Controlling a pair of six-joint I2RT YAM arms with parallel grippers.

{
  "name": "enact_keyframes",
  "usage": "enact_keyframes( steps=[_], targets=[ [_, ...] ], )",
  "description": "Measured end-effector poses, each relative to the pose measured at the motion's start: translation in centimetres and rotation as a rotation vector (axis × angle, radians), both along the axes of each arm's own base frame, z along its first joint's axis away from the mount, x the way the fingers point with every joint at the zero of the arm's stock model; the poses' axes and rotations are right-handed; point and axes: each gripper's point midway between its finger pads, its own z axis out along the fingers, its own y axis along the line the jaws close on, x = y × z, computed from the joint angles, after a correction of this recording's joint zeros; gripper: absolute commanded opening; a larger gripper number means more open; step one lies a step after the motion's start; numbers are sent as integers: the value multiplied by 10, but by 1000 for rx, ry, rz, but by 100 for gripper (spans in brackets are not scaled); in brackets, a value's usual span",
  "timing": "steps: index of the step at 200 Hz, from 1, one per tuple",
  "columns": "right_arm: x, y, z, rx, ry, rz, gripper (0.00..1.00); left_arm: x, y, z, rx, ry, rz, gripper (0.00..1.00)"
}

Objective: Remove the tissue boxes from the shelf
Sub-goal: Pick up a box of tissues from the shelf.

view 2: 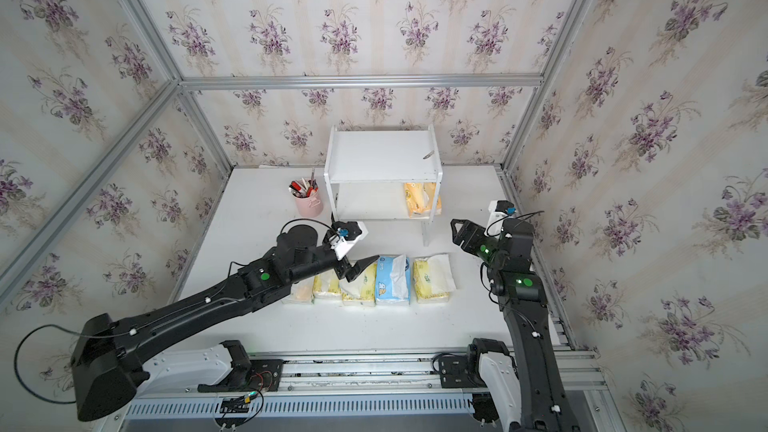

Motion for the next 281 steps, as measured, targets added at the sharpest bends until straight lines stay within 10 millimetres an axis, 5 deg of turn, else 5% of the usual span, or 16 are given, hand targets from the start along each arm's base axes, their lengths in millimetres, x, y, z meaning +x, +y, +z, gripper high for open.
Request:
enact_keyframes(
  steps=[46, 92, 210, 281],
  targets=[
    [-13, 3, 46, -5, -140, 15, 83, 32, -49, -18, 167, -109, -1, 78],
    [-25, -2, 64, -30, -208, -20, 83, 65, -89, -43, 306, -157, -24, 70],
    [-25, -11, 34, -52, -154, -75, 83, 119, -124, -63, 419, -225, -18, 56],
    [-25, -12, 26, -63, -140, -75, 83, 132, -124, -76, 438, -215, 4, 34]
  ],
)
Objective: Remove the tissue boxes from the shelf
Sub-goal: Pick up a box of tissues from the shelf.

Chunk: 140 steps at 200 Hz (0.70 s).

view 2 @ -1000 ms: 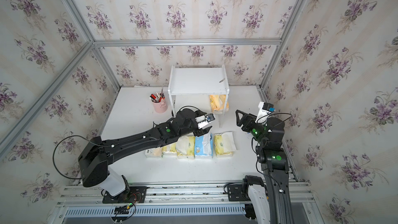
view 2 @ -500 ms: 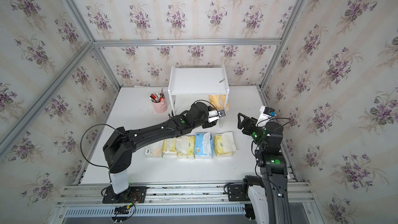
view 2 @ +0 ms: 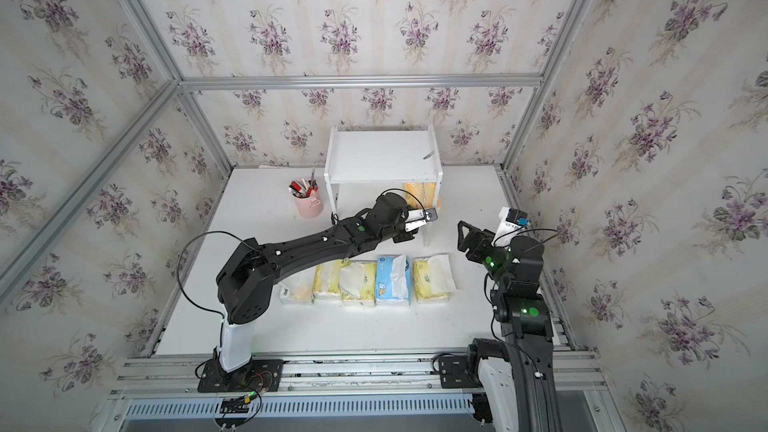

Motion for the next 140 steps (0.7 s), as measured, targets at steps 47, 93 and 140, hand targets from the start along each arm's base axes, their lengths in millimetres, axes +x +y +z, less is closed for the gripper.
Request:
enact_keyframes(
  steps=[47, 93, 140],
  targets=[
    [1, 0, -8, -2, 20, -1, 83, 3, 4, 3, -12, -24, 21, 18],
    [5, 9, -18, 24, 61, 59, 83, -8, 20, 7, -4, -19, 24, 6],
    [5, 31, -24, 87, 99, 188, 81, -32, 46, 10, -8, 8, 19, 0]
  ],
)
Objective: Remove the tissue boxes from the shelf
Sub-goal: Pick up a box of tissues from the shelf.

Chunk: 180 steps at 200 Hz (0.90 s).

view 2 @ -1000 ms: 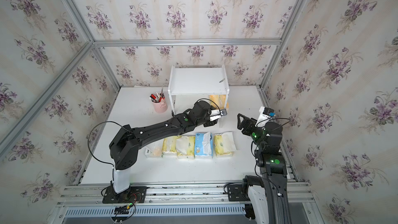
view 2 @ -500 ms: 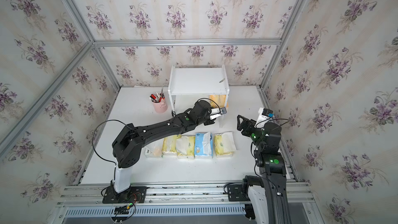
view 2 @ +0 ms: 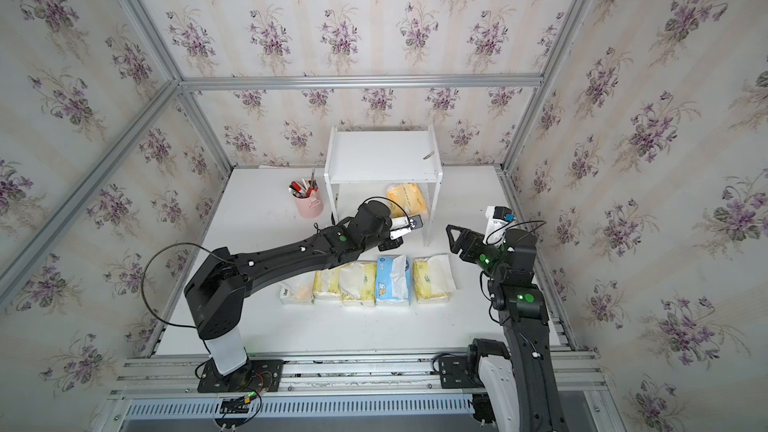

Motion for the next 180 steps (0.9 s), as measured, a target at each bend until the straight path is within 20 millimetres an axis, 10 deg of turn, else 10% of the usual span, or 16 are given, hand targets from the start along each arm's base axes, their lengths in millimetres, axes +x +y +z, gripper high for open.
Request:
enact_keyframes(
  steps=[94, 180],
  targets=[
    [0, 42, 3, 294, 101, 216, 78, -61, 24, 21, -24, -14, -64, 0],
    [-2, 70, -18, 369, 245, 310, 79, -96, 4, 9, 88, -71, -132, 0]
  ],
)
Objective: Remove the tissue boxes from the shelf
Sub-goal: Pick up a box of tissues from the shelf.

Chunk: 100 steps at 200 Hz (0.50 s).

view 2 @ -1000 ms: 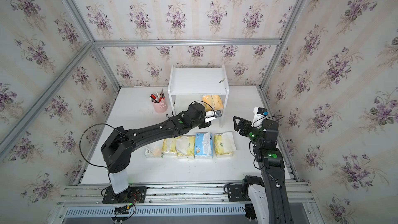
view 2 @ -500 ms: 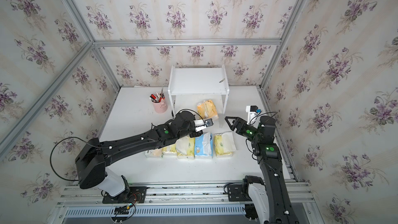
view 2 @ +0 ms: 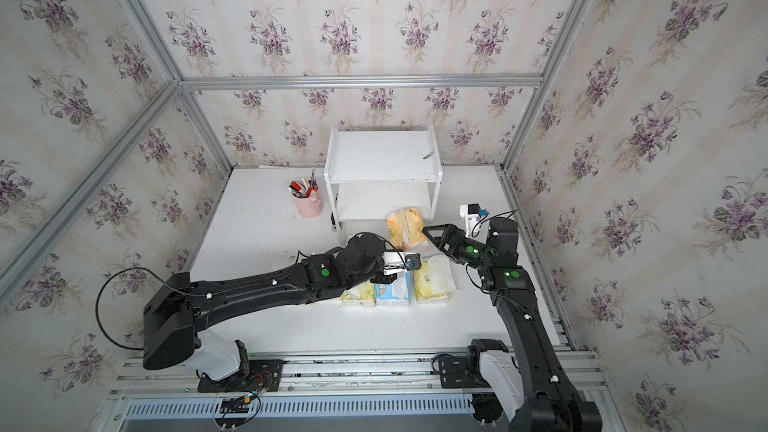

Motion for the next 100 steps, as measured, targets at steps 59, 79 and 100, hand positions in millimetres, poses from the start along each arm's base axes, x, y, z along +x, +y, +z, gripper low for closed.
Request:
enact_keyframes(
  steps=[59, 79, 100],
  targets=[
    [6, 12, -22, -46, 77, 10, 61, 0, -2, -7, 33, -19, 8, 0],
    [6, 13, -28, -60, 98, 7, 44, 0, -3, -7, 32, -20, 7, 0],
    [7, 13, -27, -79, 95, -1, 27, 1, -4, -5, 28, -22, 6, 1]
  ],
)
